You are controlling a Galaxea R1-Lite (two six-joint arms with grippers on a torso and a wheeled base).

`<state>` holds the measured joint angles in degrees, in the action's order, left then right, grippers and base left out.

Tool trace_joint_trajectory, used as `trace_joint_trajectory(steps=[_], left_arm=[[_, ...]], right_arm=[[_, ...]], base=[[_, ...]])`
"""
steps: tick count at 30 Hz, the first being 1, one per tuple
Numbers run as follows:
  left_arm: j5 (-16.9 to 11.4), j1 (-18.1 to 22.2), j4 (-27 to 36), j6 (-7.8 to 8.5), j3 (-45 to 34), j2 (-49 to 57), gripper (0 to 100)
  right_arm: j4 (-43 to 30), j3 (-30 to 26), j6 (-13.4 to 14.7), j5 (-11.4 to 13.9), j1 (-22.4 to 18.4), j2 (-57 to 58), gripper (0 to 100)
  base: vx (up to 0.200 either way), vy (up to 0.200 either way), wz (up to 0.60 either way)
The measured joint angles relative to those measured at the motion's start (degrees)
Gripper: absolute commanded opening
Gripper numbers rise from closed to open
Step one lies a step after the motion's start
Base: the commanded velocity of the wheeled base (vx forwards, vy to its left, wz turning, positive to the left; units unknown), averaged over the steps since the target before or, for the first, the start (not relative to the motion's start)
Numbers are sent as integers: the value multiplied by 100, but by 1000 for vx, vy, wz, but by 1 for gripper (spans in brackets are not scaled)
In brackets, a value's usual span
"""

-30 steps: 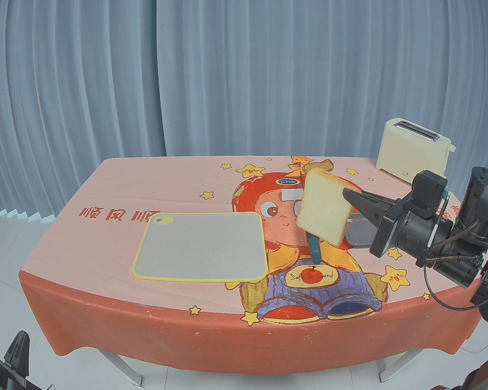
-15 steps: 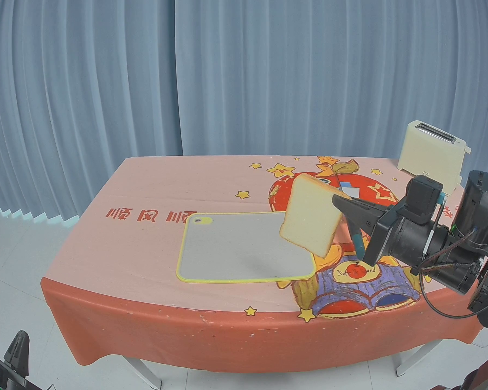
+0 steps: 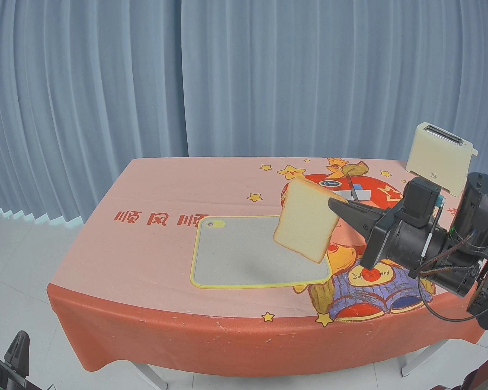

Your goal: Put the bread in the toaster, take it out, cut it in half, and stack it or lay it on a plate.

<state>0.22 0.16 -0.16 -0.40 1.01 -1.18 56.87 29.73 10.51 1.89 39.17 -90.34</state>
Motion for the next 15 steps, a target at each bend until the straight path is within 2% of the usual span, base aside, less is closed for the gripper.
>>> trace_joint_trajectory(steps=[15], left_arm=[[-6,0,-5,0,0,0,0]], right_arm=[[26,-93,-9,2,112,-11,0]], base=[[0,0,0]])
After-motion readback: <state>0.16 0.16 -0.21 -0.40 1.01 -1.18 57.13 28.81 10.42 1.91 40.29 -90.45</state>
